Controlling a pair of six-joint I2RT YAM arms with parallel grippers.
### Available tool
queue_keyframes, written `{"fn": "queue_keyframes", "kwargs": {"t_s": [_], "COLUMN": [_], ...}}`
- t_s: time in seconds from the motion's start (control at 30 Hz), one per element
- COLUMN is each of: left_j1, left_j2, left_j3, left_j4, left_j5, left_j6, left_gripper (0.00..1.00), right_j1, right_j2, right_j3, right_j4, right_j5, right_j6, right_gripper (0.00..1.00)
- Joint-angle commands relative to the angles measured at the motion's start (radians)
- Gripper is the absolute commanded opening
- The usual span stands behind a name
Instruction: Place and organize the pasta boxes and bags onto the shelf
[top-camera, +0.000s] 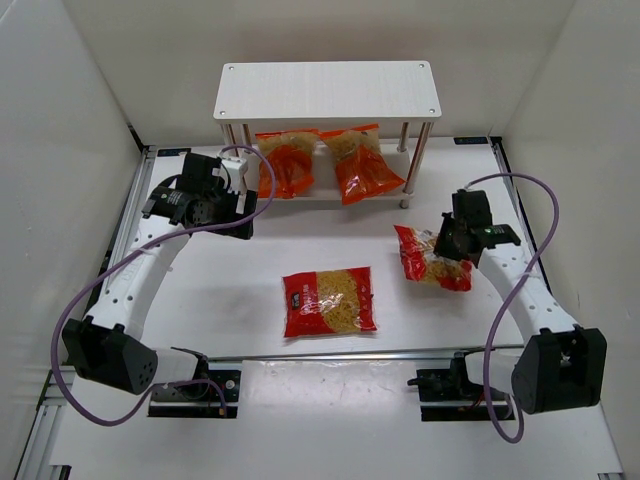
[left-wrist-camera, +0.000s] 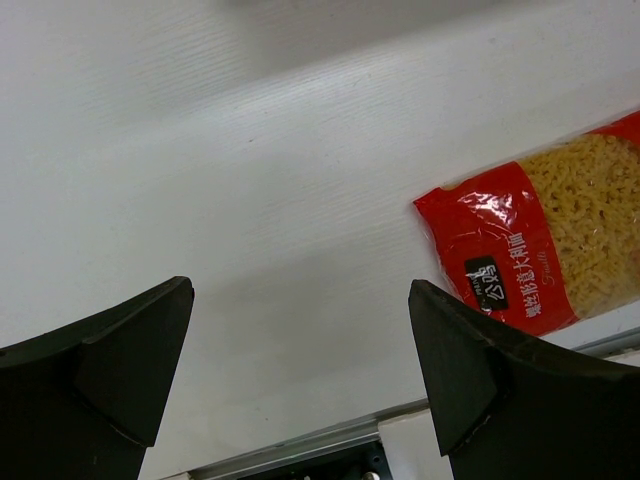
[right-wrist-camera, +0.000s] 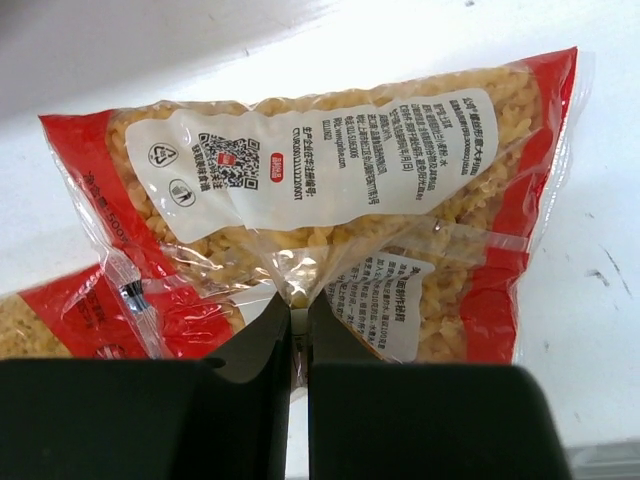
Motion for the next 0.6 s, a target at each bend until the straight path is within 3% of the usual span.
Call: {"fn": "queue_keyframes", "kwargs": {"t_s": [0.0, 0.43, 0.57], "left_j1": [-0.004, -0.014, -0.014], "left_j2": [-0.006, 0.003, 0.003], "left_j3": [-0.001, -0.011, -0.011], "left_j4": [0.024, 0.024, 0.024], "left_j5": [-0.002, -0.011, -0.011], "left_j6": [-0.006, -0.006, -0.006], "left_gripper": [1.0, 1.0, 1.0], "right_j1": [0.0, 0.028, 0.062], "right_j2": [-0.065, 0.233, 0.31], "right_j3": [0.184, 1.212, 1.34], "right_j4": [0.037, -0.036, 0.132], "right_j5": [0.049, 0.178, 0.164], "right_j6": [-0.013, -0.249, -0.3], "right_gripper": [0.0, 0.0, 0.0]}}
